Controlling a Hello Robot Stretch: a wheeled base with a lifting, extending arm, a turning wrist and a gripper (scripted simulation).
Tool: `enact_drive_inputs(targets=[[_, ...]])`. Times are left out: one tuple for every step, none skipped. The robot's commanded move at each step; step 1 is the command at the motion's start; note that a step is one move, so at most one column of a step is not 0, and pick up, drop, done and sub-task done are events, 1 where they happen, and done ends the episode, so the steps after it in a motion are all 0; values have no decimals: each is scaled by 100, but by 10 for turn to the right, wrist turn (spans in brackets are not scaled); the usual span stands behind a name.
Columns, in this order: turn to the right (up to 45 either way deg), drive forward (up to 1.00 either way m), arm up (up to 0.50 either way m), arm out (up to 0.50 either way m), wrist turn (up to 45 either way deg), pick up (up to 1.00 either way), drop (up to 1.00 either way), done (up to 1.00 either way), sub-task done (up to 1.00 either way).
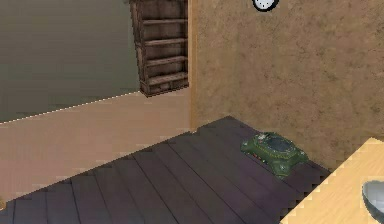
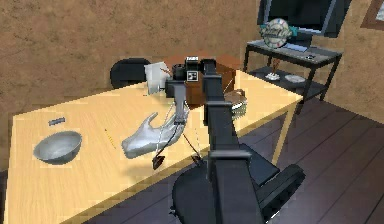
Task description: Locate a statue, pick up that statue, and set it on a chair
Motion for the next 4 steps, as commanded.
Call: enact_drive_inputs(targets=[[0,0,0,0,450,0,0,0,0],[0,0,0,0,450,0,0,0,0],[0,0,0,0,450,0,0,0,0],[0,0,0,0,30,0,0,0,0]])
